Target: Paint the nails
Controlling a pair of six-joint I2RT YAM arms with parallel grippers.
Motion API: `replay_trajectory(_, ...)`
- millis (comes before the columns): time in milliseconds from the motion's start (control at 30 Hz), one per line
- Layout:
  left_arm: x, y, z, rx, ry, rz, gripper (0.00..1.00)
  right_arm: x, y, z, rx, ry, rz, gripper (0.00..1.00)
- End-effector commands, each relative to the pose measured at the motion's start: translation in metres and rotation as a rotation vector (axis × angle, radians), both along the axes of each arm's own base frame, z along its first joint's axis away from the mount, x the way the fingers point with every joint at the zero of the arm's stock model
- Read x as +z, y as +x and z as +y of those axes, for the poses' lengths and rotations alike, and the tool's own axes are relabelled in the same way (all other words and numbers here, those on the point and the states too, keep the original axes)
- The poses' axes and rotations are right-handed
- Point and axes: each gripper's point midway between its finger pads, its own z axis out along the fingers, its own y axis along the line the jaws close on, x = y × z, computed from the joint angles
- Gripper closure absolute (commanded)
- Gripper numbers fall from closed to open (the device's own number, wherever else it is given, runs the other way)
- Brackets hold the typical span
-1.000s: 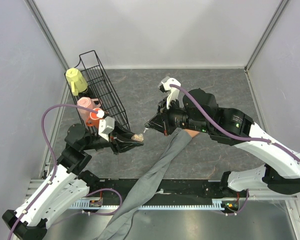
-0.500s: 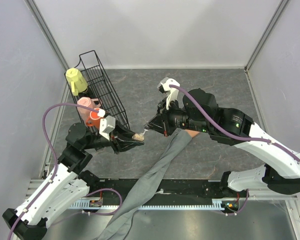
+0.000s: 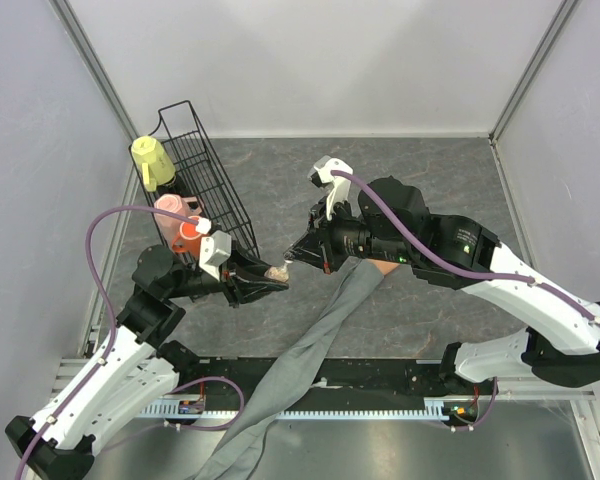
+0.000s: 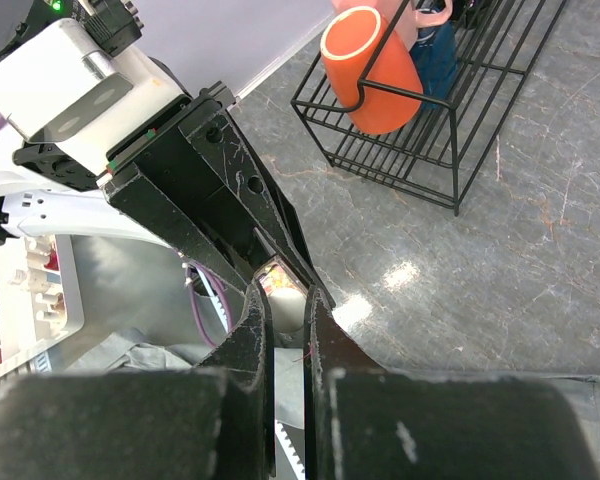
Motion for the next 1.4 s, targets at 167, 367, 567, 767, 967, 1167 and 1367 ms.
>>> replay_trajectory(167,0.008,-0.004,0.0,-0.016,-0.033,-0.017,0.98,0.021,0.001,-0.002,-0.017,0.061,-0.036,1.0)
replay_trajectory(367,0.007,-0.004,0.001,-0.016,-0.033,-0.016,0.98,0.023,0.004,-0.003,-0.03,0.06,-0.042,1.0)
replay_trajectory(567,0.009,-0.006,0.002,-0.01,-0.042,-0.03,0.98,0.02,0.003,-0.005,-0.032,0.05,-0.041,1.0)
replay_trajectory(767,0.011,-0.005,0.003,-0.001,-0.05,-0.035,0.98,0.016,0.002,-0.005,-0.029,0.044,-0.032,1.0)
replay_trajectory(967,0.012,-0.003,0.002,0.001,-0.05,-0.035,0.98,0.012,0.002,-0.003,-0.026,0.041,-0.025,1.0)
replay_trajectory(1167,0.009,-0.001,0.0,-0.002,-0.045,-0.021,0.98,0.016,-0.003,-0.001,0.004,0.056,-0.02,1.0)
replay_trajectory(1367,0.009,0.001,-0.001,0.001,-0.043,-0.021,0.98,0.013,-0.008,0.001,0.026,0.055,-0.008,1.0)
